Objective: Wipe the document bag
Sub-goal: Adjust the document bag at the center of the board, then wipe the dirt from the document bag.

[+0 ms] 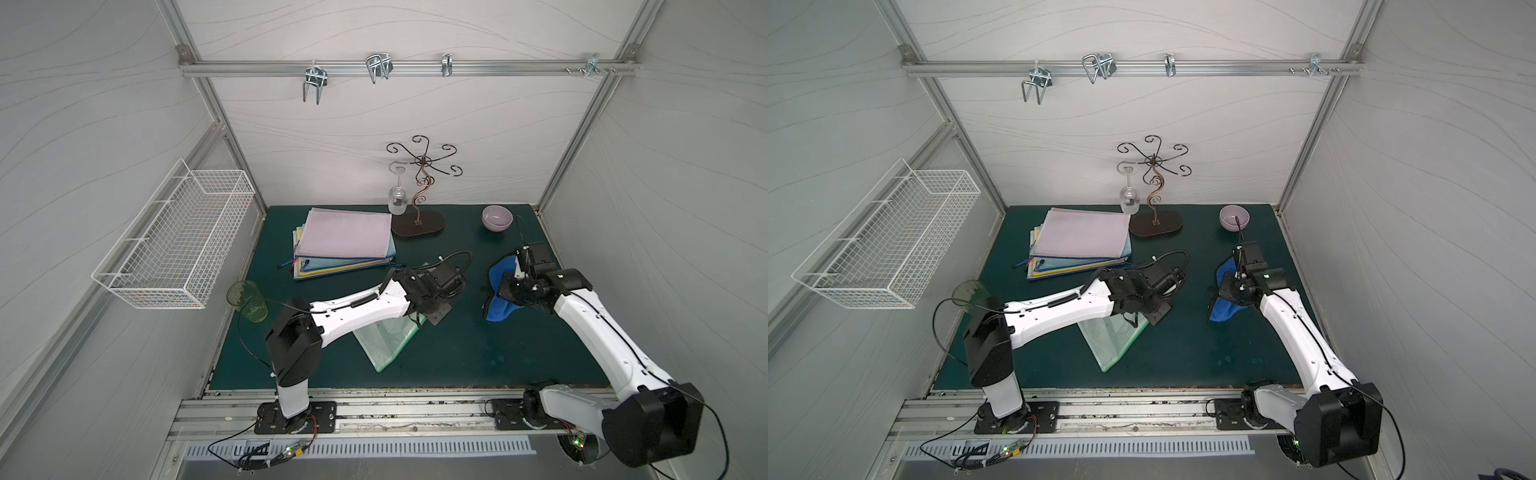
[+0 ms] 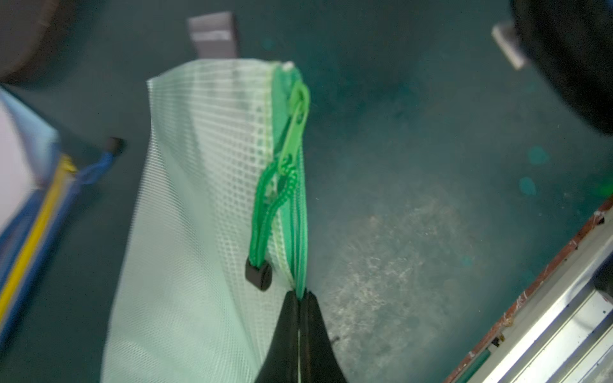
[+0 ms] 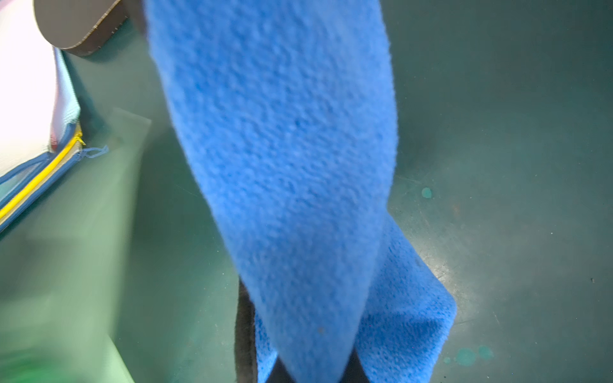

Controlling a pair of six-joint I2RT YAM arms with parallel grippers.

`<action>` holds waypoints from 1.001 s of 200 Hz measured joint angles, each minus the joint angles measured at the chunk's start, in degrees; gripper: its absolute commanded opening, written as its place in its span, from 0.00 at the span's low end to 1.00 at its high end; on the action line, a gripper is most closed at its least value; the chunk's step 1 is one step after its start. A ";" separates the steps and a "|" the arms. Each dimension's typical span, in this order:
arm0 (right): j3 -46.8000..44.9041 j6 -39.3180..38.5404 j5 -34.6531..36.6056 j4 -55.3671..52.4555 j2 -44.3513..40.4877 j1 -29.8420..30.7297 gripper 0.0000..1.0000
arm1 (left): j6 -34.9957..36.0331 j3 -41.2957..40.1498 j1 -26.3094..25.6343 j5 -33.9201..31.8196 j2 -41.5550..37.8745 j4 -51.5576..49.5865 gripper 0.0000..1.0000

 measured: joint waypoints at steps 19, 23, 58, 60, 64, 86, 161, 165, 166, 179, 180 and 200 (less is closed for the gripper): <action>0.17 -0.28 0.24 -0.04 -1.16 0.00 0.00 | -0.55 -1.70 -0.76 2.89 1.90 2.32 0.00; 0.17 -0.42 0.28 -0.04 -1.38 0.00 0.00 | -0.59 -1.81 -0.87 3.32 2.12 2.67 0.00; 0.57 -0.72 0.70 -0.24 -1.90 0.61 0.00 | -0.74 -1.95 -1.01 5.40 2.34 6.38 0.40; 0.63 -0.72 0.87 -0.24 -1.90 0.72 0.00 | -0.76 -2.01 -1.01 5.60 2.34 6.67 0.42; 0.83 -0.76 1.05 -0.31 -1.90 0.98 0.00 | -1.09 -2.16 -1.01 5.73 2.25 7.08 0.45; 2.71 -0.96 2.03 -0.42 -1.86 3.26 0.00 | -1.99 -4.81 -0.94 5.86 0.50 8.94 0.58; 10.36 -2.62 -2.69 1.99 9.25 15.69 0.00 | -20.33 -22.25 11.06 5.84 -20.92 10.47 0.00; 10.69 -2.73 -3.74 2.34 10.60 16.85 0.00 | -21.68 -23.89 12.37 5.73 -22.12 10.56 0.00; 10.73 -2.78 -3.93 2.40 10.88 17.09 0.00 | -21.99 -24.17 12.59 5.66 -22.34 10.58 0.00; 12.04 -3.19 -7.52 3.78 15.98 21.05 0.00 | -26.21 -29.53 16.24 5.68 -25.11 10.73 0.00; 12.20 -3.23 -7.89 3.93 16.57 21.49 0.00 | -26.32 -29.81 16.39 5.73 -25.22 10.75 0.00; 14.47 -3.76 -13.77 6.86 24.26 27.23 0.00 | -31.52 -37.97 19.71 6.99 -26.51 11.63 0.00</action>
